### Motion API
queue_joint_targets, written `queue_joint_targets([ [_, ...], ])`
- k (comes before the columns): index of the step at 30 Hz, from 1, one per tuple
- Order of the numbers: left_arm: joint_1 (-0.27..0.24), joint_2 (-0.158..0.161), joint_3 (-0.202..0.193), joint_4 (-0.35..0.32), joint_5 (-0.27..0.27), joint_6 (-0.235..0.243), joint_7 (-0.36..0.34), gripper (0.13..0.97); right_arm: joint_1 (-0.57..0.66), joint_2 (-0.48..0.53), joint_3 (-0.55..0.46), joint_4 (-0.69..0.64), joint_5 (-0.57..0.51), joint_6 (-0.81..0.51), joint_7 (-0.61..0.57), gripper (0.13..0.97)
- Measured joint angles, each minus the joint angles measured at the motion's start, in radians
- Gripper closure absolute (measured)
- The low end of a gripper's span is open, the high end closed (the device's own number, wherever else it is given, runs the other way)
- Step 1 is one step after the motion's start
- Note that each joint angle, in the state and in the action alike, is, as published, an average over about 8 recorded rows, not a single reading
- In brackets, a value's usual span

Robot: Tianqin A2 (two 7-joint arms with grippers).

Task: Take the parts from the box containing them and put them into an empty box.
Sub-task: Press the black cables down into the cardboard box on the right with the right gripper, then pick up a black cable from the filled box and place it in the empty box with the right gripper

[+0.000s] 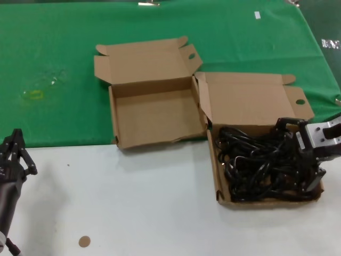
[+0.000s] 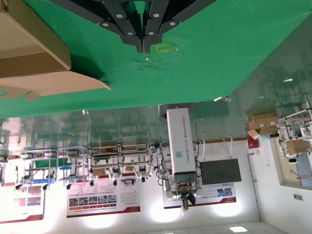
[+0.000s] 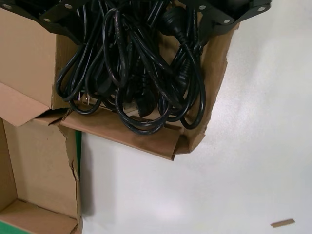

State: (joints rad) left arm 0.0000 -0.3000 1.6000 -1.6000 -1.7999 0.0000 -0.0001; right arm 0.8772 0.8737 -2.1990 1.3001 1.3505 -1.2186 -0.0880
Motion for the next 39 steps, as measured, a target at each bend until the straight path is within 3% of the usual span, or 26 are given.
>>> queue_joint_targets([
  [5, 0.000, 0.000, 0.000, 0.000, 0.000, 0.000, 0.000, 0.945, -0.011, -0.014, 0.017, -0.014, -0.019, 0.002, -0.009, 0.298],
  [9, 0.000, 0.000, 0.000, 0.000, 0.000, 0.000, 0.000, 0.945, -0.024, -0.022, 0.029, -0.025, -0.030, 0.006, -0.017, 0.298],
  [18, 0.000, 0.000, 0.000, 0.000, 0.000, 0.000, 0.000, 0.945, -0.040, -0.042, 0.049, -0.063, -0.053, 0.022, -0.048, 0.490],
  [26, 0.000, 0.000, 0.000, 0.000, 0.000, 0.000, 0.000, 0.945, -0.038, -0.059, 0.063, -0.078, -0.068, 0.031, -0.056, 0.708],
  [35, 0.000, 0.000, 0.000, 0.000, 0.000, 0.000, 0.000, 0.945, -0.034, -0.065, 0.074, -0.077, -0.078, 0.026, -0.051, 0.855],
  [39, 0.000, 0.000, 0.000, 0.000, 0.000, 0.000, -0.001, 0.945, -0.025, -0.064, 0.081, -0.069, -0.077, 0.015, -0.040, 0.855],
])
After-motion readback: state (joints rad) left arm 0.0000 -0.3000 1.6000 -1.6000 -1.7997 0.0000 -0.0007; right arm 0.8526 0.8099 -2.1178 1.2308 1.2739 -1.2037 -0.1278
